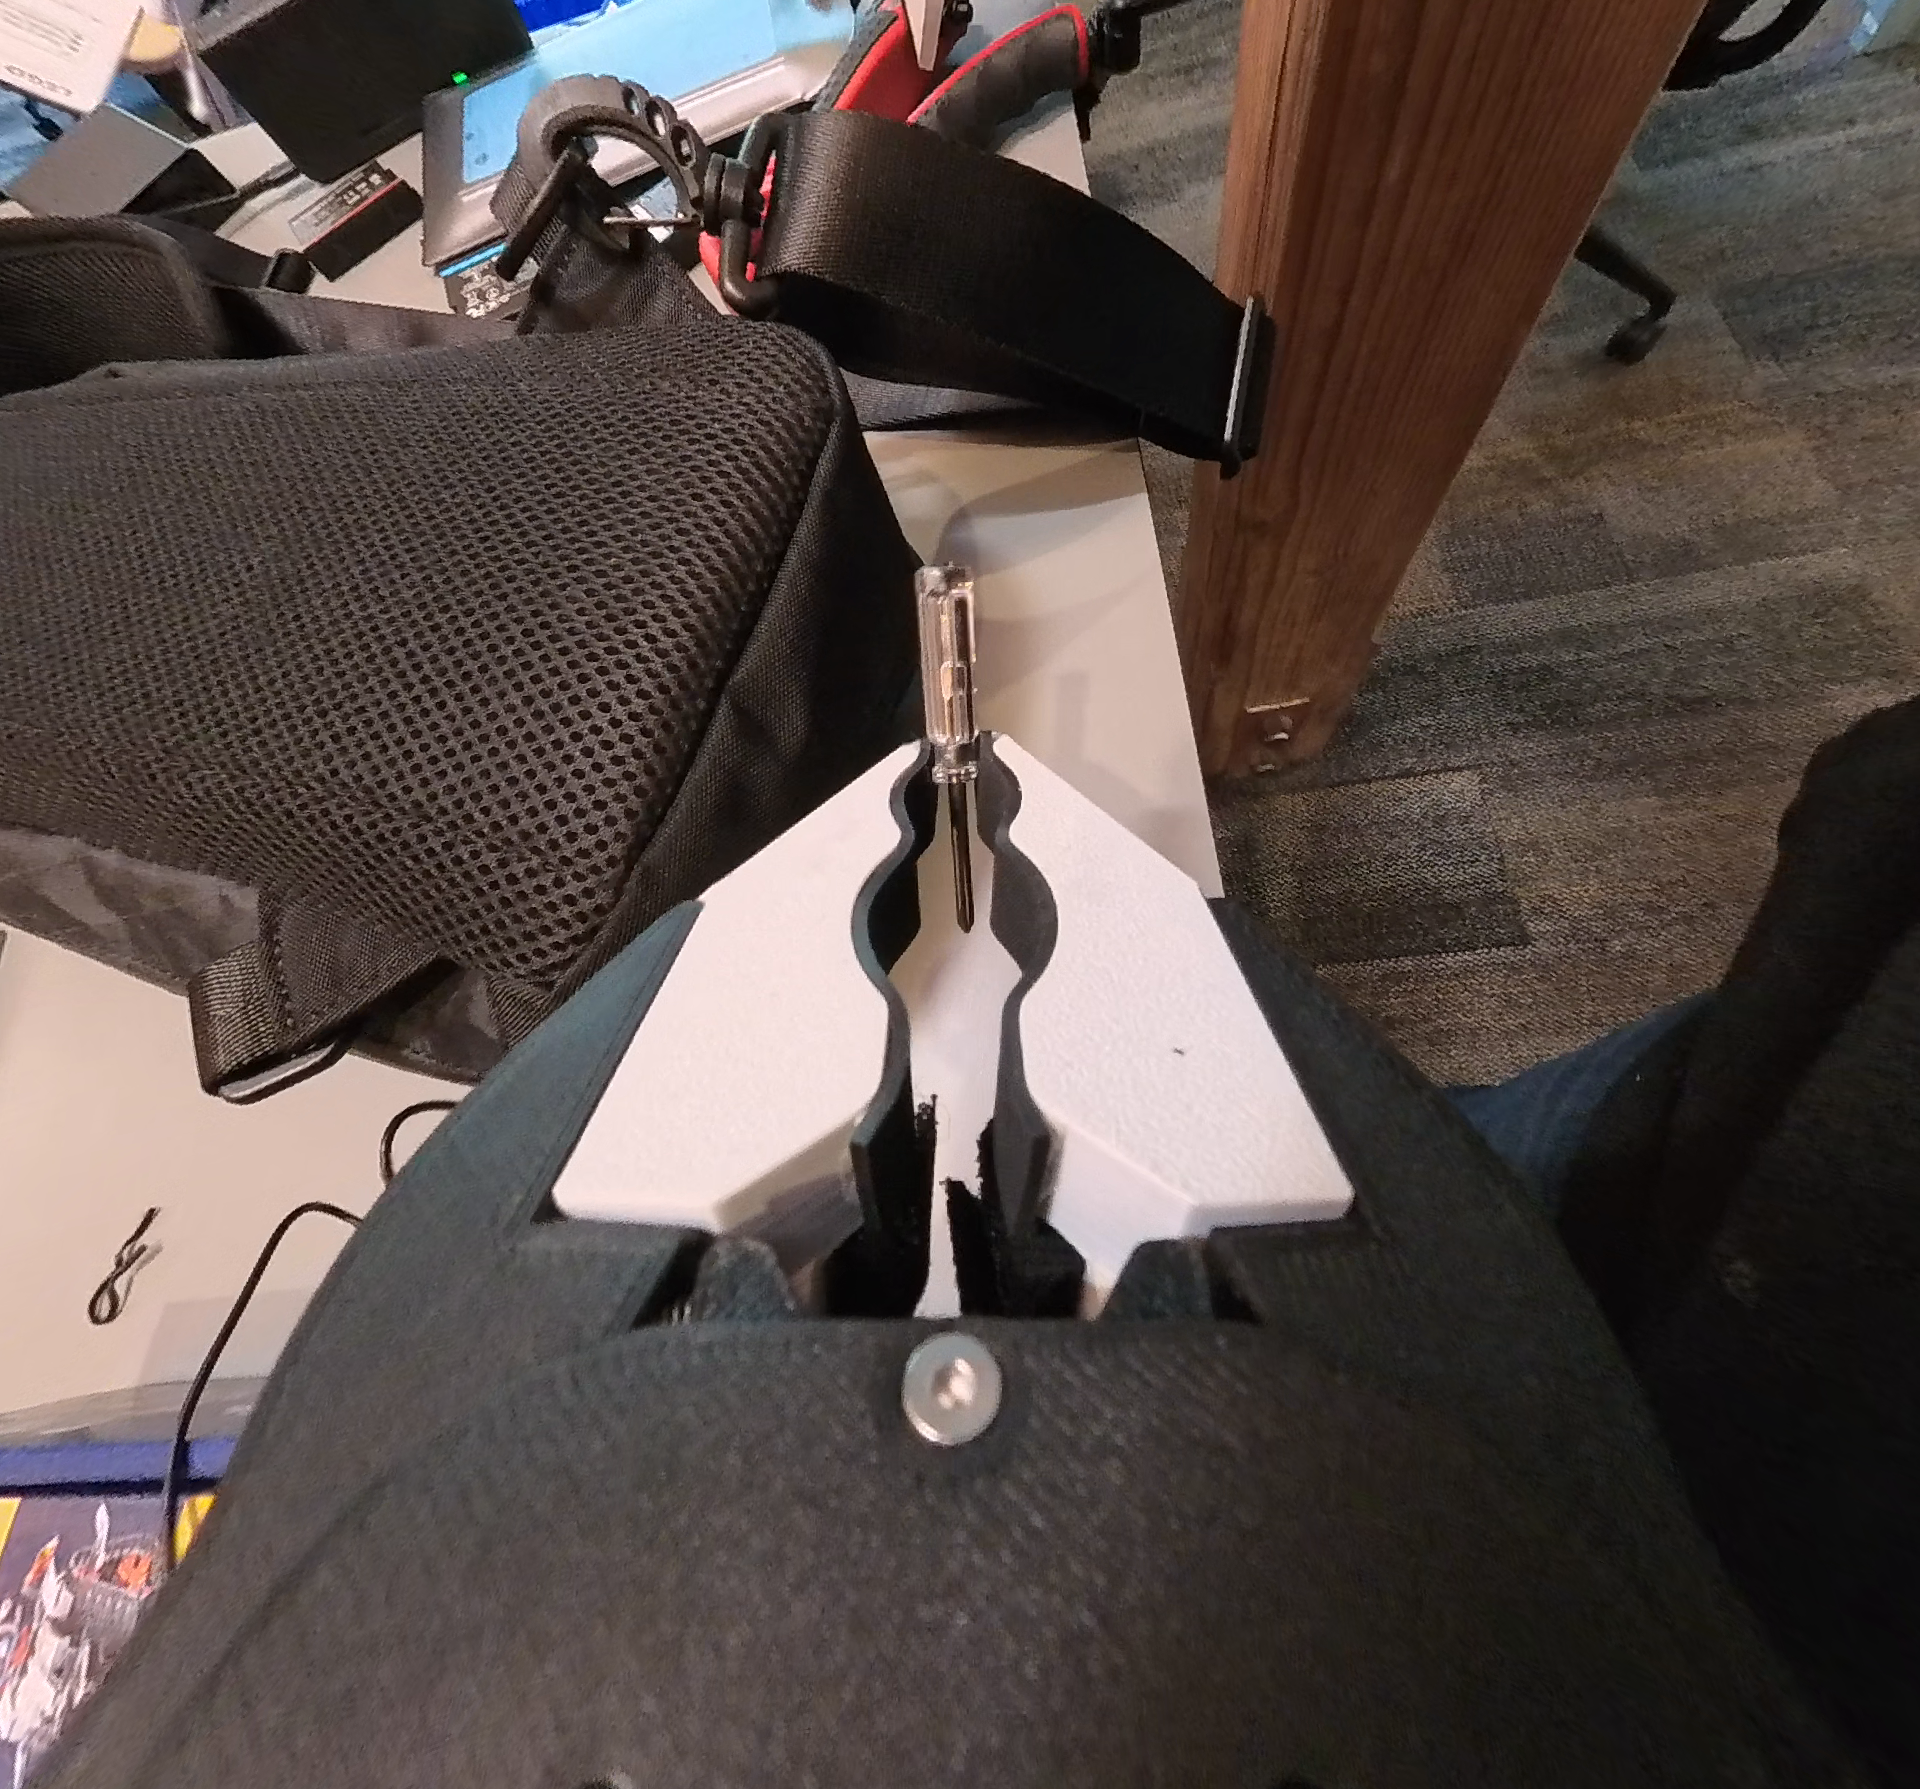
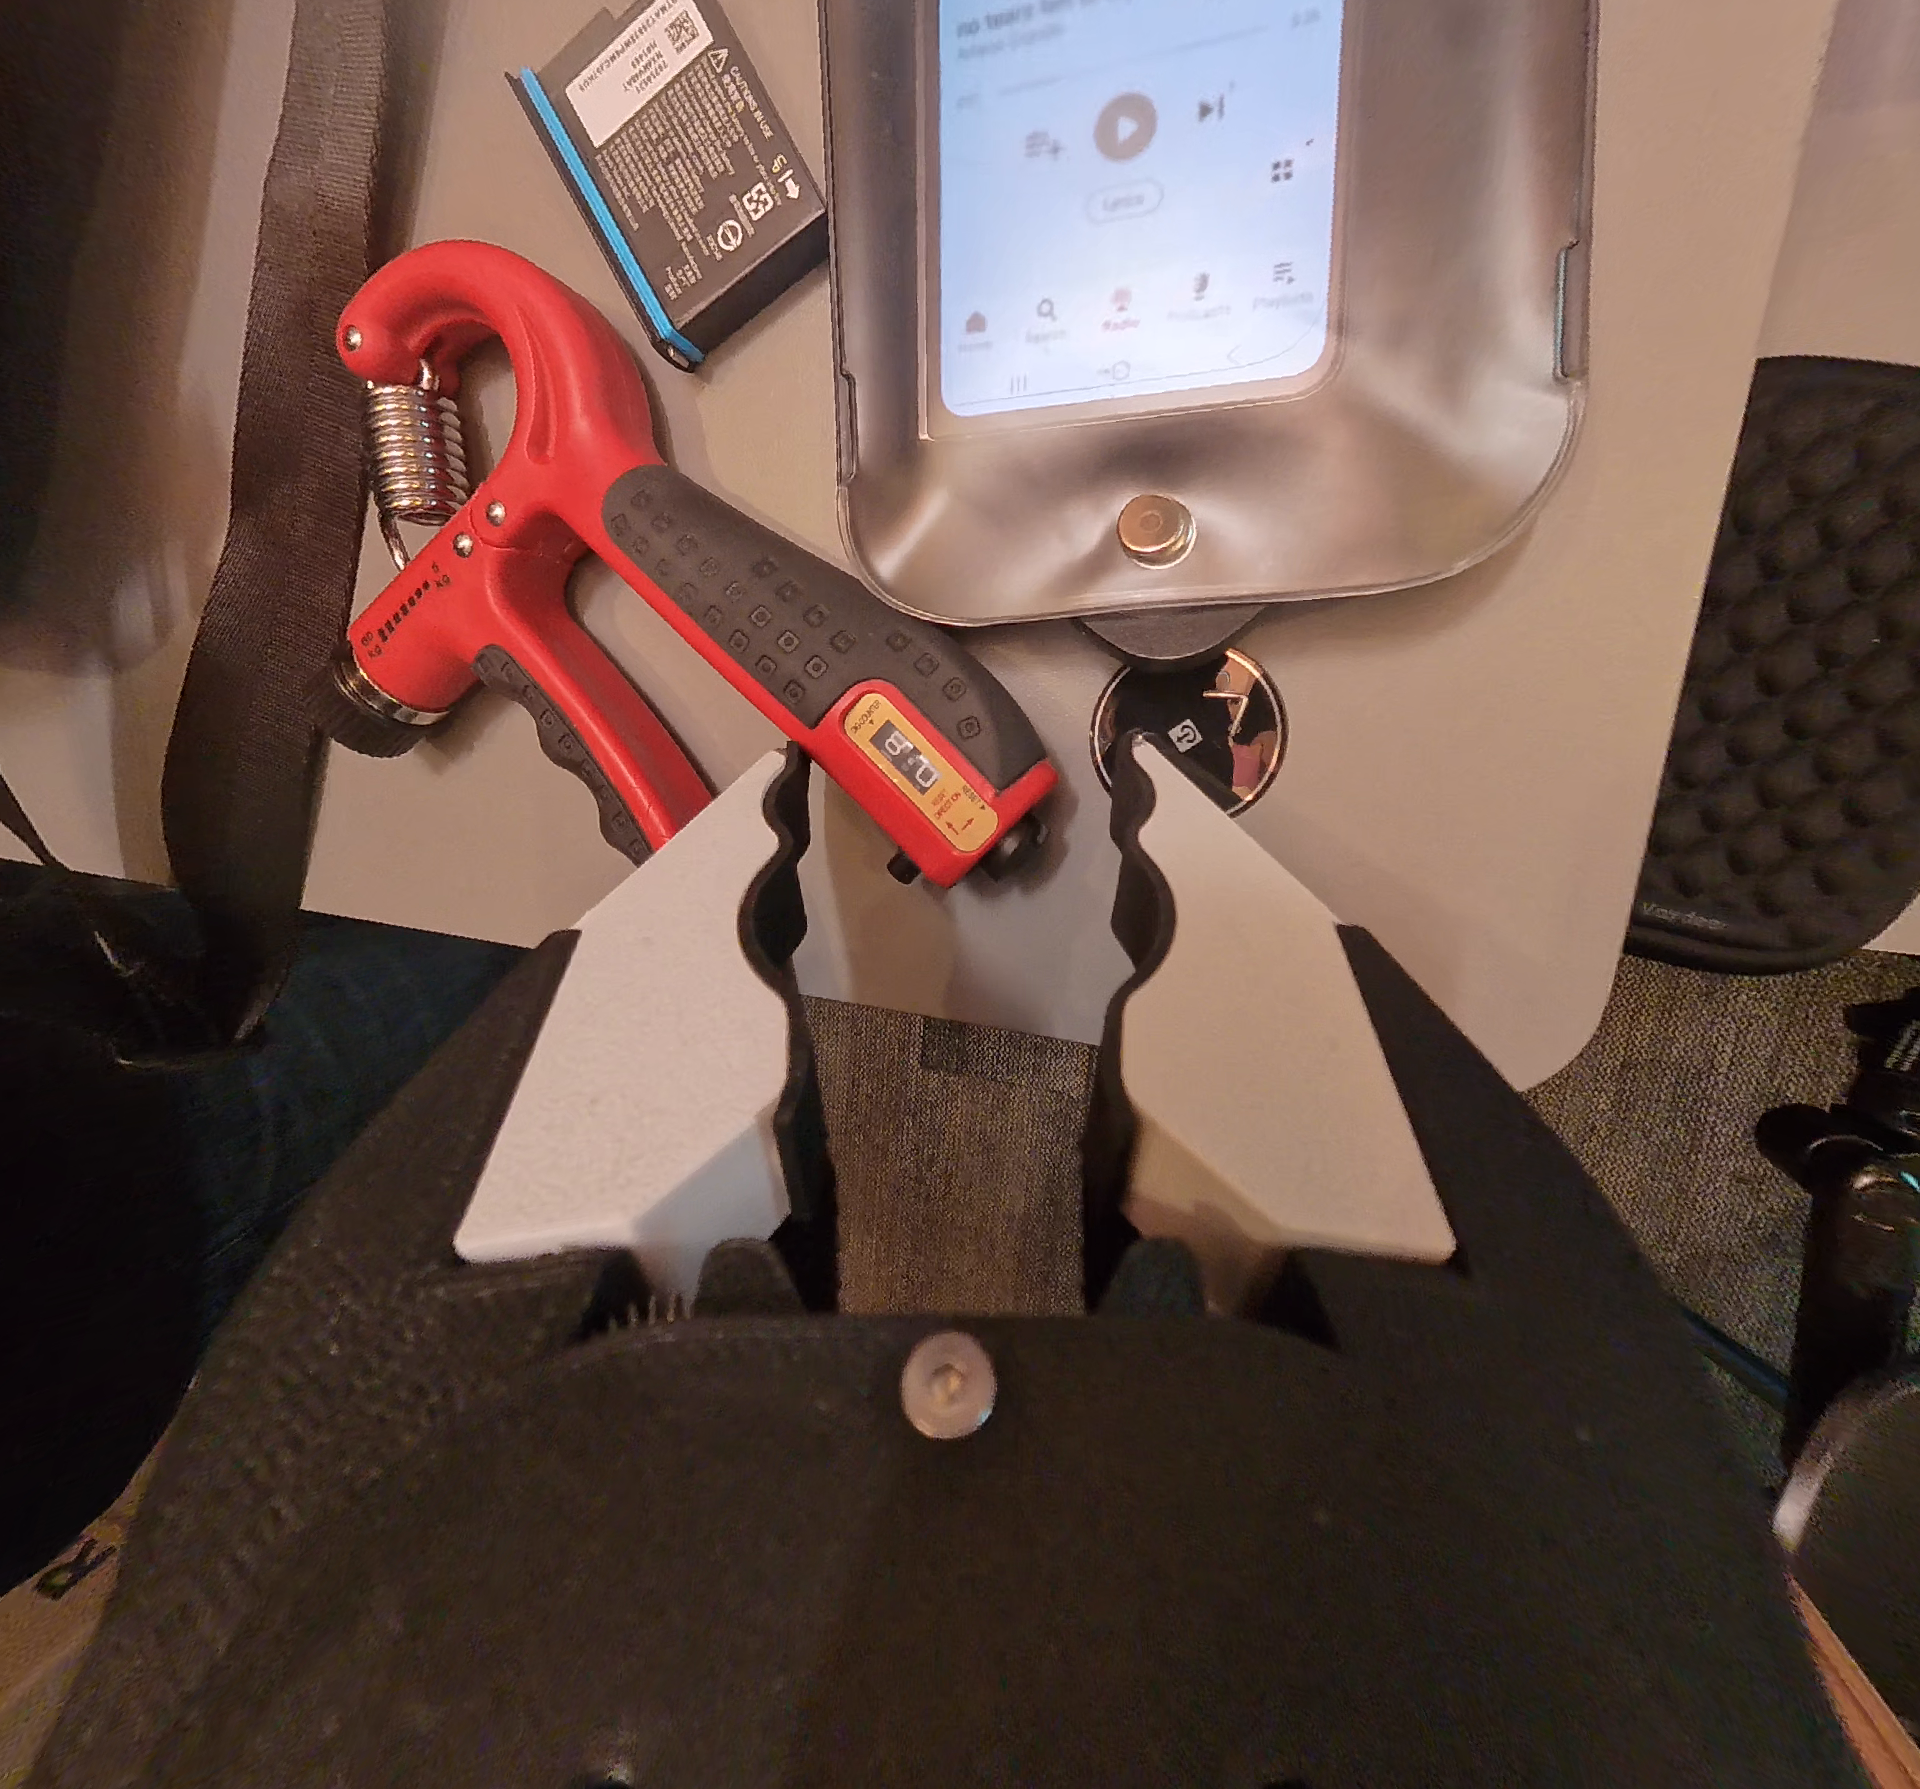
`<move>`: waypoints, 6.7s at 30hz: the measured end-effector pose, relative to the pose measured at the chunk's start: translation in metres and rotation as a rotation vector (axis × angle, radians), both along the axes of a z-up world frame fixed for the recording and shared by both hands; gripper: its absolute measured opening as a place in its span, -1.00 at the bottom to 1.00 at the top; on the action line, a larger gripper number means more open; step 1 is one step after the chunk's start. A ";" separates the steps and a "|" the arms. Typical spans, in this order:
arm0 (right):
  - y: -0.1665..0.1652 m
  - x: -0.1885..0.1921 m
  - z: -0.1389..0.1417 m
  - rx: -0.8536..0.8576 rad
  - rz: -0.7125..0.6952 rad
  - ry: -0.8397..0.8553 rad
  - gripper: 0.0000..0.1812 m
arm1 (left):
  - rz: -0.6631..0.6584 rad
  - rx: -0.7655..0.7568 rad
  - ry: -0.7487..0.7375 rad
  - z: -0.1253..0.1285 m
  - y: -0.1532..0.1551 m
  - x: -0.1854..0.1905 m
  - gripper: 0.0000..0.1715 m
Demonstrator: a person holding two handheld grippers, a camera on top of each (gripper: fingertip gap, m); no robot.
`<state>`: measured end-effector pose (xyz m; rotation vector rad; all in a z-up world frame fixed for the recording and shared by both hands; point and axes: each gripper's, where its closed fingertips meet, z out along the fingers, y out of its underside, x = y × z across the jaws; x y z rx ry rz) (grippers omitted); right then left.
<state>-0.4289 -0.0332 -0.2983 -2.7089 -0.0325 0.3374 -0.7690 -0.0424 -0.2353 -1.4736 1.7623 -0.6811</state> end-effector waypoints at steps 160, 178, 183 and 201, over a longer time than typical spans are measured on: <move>0.056 -0.620 0.147 0.747 -0.431 0.983 -0.94 | -0.431 0.080 0.391 0.085 0.141 -0.338 0.18; 0.058 -0.625 0.151 0.890 0.055 0.591 -0.96 | -0.428 0.076 0.382 0.084 0.143 -0.340 0.18; 0.057 -0.627 0.151 0.914 0.125 0.498 -0.97 | -0.424 0.075 0.384 0.084 0.142 -0.341 0.18; 0.054 -0.631 0.146 0.972 0.494 0.052 -0.99 | -0.424 0.076 0.388 0.083 0.142 -0.342 0.18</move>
